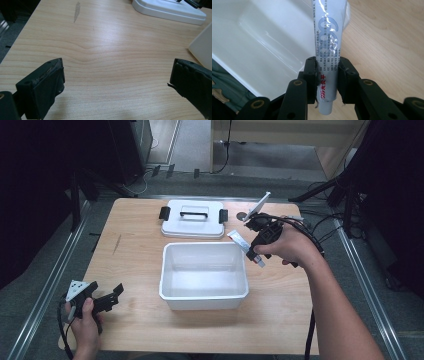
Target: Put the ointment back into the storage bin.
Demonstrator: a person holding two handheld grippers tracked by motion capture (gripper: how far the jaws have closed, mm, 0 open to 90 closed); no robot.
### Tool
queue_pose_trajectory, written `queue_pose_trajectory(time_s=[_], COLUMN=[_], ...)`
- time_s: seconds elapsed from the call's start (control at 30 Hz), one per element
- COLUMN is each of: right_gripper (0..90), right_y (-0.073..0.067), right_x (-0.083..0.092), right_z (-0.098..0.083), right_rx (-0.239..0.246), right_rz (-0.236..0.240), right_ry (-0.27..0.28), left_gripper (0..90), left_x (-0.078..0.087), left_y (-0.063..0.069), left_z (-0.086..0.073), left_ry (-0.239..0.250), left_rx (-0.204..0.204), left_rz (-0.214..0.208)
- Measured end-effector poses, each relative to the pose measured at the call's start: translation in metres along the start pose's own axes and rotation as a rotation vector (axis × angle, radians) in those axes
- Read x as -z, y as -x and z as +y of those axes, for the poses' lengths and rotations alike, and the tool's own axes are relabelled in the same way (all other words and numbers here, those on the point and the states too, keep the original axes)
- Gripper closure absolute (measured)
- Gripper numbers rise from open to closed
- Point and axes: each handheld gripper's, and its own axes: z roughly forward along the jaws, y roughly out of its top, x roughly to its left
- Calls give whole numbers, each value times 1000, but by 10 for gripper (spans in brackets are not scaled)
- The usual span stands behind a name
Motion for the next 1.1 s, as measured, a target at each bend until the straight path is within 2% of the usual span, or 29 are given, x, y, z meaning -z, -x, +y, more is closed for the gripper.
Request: queue_pose_trajectory(time_s=[0.13,0.17,0.3,0.53,0.7,0.9,1.1], right_gripper=[723,723,723,723,723,723,722], right_y=[-11,-15,-22,-36,-40,-47,-54], right_x=[-1,-2,-4,-12,-20,-26,-30], right_z=[6,7,10,14,14,12,14], right_rx=[78,116,204,405,547,649,703], right_rz=[8,5,3,24,32,37,53], right_ry=[4,4,3,9,6,-7,-8], left_gripper=[0,0,0,0,0,0,0], left_x=[0,0,0,0,0,0,0], left_y=[0,0,0,-1,-1,-1,-1], left_z=[0,0,0,0,0,0,0], left_ry=[0,0,-1,-2,-1,-2,-2], left_rx=[2,2,3,5,7,8,8], left_rz=[-1,-1,-1,-4,-4,-6,-8])
